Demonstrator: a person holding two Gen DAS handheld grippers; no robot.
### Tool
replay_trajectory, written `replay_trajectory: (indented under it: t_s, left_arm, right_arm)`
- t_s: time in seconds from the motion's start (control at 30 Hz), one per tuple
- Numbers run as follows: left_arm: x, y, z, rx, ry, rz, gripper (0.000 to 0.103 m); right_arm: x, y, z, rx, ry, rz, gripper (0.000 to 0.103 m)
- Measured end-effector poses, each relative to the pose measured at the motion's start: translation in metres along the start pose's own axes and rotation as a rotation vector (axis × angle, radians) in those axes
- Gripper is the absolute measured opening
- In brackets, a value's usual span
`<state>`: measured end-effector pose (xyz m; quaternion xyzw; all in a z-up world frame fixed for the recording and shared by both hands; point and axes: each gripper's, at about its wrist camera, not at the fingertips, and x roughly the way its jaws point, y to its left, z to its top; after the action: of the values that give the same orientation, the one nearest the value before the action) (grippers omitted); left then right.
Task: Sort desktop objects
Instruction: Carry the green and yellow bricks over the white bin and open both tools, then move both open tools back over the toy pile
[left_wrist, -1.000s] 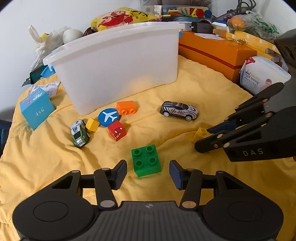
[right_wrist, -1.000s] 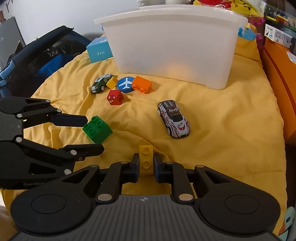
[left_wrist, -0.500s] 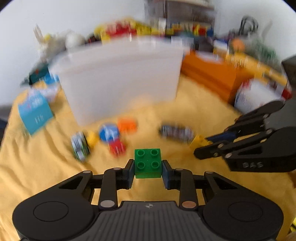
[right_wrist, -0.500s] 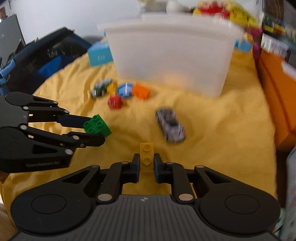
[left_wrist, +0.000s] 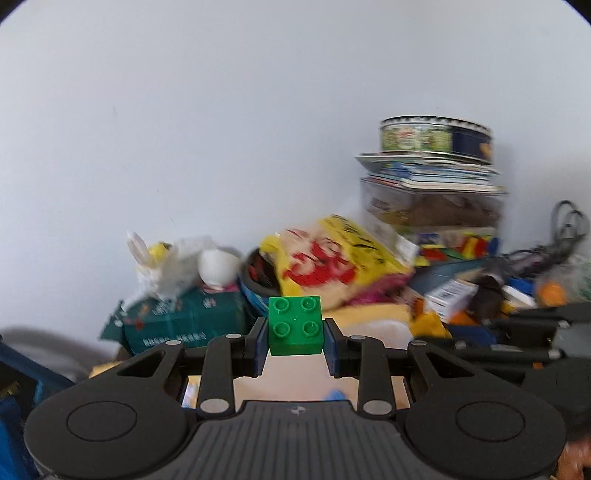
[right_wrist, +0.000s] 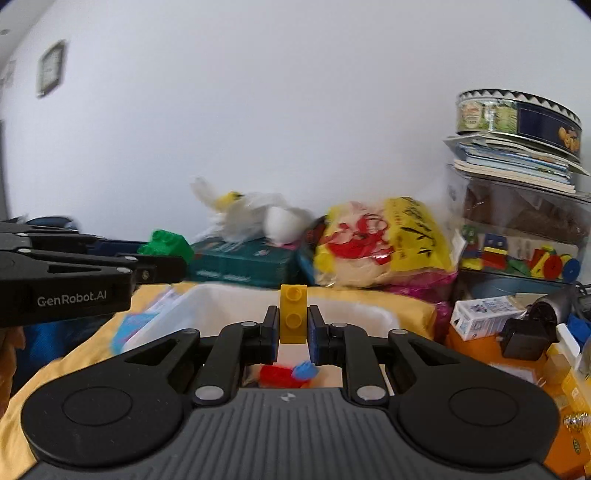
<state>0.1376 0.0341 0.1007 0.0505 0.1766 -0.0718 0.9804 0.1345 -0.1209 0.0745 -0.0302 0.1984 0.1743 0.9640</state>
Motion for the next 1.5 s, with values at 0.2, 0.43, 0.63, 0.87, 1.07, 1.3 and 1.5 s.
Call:
replay_trajectory:
  t_s: [0.2, 0.43, 0.63, 0.87, 1.07, 1.3, 1.5]
  left_arm:
    - [0.011, -0.004, -0.018, 0.072, 0.089, -0.013, 0.058]
    - [-0.059, 0.003, -0.044, 0.035, 0.078, -0.111, 0.065]
    - [-0.085, 0.000, -0.096, 0.046, 0.143, -0.120, 0.071]
    - [-0.062, -0.004, -0.168, 0.047, 0.366, -0.093, 0.069]
    - [-0.014, 0.017, -0.174, -0.035, 0.413, -0.006, 0.066]
    - [0.028, 0.034, -0.183, -0.063, 0.510, -0.013, 0.036]
    - [0.031, 0.037, -0.187, -0.068, 0.520, -0.040, 0.035]
  right_arm:
    - [0.014, 0.003, -0.018, -0.048, 0.075, 0.008, 0.040]
    - [-0.021, 0.000, -0.026, -0.014, 0.078, 0.125, 0.040]
    - [-0.053, 0.001, -0.047, -0.008, 0.110, 0.185, 0.051]
    - [-0.038, 0.017, -0.118, -0.034, 0.310, 0.200, 0.051]
    - [-0.035, 0.033, -0.156, -0.048, 0.406, 0.206, 0.051]
    - [-0.045, 0.031, -0.161, -0.010, 0.411, 0.190, 0.051]
    - [-0.044, 0.027, -0.165, -0.006, 0.413, 0.165, 0.051]
